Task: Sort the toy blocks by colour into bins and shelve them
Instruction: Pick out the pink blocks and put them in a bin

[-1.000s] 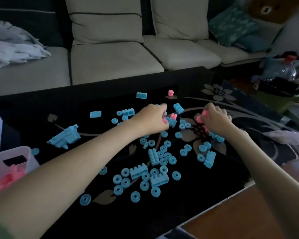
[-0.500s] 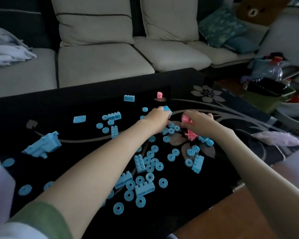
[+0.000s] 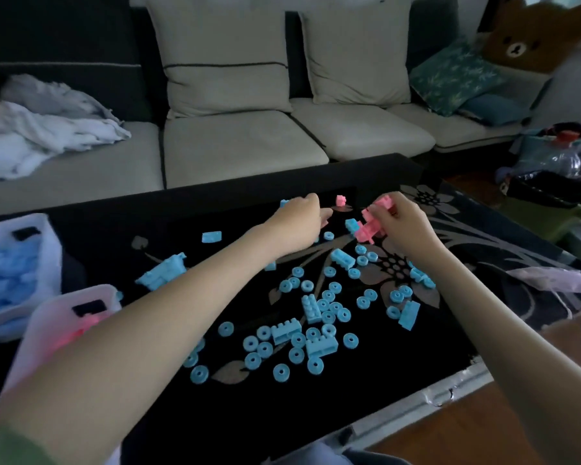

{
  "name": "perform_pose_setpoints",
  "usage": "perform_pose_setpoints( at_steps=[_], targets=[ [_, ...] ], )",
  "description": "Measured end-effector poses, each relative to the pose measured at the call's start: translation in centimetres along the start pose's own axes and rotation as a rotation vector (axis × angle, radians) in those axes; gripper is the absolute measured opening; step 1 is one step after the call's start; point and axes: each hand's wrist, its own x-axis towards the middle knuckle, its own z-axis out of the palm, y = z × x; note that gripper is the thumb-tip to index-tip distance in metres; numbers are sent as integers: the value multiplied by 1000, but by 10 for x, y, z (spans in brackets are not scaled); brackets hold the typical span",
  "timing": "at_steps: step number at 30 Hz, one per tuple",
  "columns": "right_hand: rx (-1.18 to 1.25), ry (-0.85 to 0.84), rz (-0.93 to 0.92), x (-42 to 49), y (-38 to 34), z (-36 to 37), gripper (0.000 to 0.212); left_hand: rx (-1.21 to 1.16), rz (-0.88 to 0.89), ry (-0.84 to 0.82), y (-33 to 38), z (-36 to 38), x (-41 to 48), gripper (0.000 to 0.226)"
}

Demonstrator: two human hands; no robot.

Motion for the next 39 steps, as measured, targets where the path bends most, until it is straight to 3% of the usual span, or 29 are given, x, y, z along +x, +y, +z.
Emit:
perform_pose_setpoints(
  at_steps=[6,12,14,19,27,32,34,39],
  targets=[
    [307,-347,-139,-50,-91,48,18,-149,-189,-211,-40,-45,-90,33],
    [414,-723,-271,-119,-189,132,16,-308,-480,-17,-125,-102,-204,18],
    [376,-780,-349,-135,-208,155,15,-243,-539,49,-144,-112,-234,12],
    [63,-771,-581,-161,-224,196,15,38,-548,13,-161,-103,-285,9],
    [-104,-961,-615,-153,-203,168,12,-84,-410,7,-155,-80,-299,28],
    [-210,-993,-644,-150,-196,163,24,-63,-392,-7,-158,-75,-296,30],
    [-203,-984,-630,-153,-191,168,27,-18,-381,5,-160,-70,-296,31],
    [-35,-842,-656,-162,-195,168,11,19,-374,119,-158,-60,-295,33]
  ],
)
